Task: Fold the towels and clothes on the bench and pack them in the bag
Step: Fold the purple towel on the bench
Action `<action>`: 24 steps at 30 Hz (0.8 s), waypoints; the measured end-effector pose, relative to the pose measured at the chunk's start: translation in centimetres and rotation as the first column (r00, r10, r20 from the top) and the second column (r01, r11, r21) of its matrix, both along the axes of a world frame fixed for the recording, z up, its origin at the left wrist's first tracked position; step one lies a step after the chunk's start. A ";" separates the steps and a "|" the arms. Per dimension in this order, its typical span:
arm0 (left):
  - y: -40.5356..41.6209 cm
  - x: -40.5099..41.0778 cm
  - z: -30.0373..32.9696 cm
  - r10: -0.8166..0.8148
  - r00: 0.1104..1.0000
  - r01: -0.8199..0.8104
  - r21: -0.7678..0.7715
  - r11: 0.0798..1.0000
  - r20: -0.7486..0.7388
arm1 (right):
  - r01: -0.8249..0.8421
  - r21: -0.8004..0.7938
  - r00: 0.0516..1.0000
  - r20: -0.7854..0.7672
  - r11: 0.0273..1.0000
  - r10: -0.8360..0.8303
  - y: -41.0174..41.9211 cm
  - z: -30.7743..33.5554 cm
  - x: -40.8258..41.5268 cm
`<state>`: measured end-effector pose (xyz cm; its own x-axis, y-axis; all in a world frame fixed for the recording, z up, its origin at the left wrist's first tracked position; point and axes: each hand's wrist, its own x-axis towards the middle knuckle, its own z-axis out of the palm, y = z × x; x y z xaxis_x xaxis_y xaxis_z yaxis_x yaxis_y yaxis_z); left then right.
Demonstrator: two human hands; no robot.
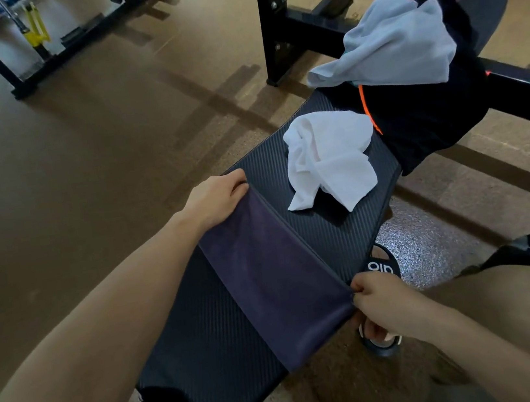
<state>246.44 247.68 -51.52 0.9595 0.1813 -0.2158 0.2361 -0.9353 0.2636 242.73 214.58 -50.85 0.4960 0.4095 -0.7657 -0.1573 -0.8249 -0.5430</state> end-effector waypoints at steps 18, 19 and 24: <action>0.1 -0.2 0.1 -0.247 0.969 0.248 0.141 0.959 -0.026 | -0.148 -0.038 0.846 0.513 0.988 0.146 -0.1 -0.8 -1.1; 0.0 -0.1 0.1 -0.243 0.970 0.243 0.155 0.958 -0.016 | -0.141 -0.036 0.844 0.518 0.989 0.139 -0.1 -0.8 -1.1; -0.4 0.1 0.0 -0.273 0.962 0.268 0.200 0.942 -0.003 | -0.134 0.001 0.839 0.533 0.991 0.113 -0.3 -0.8 -1.4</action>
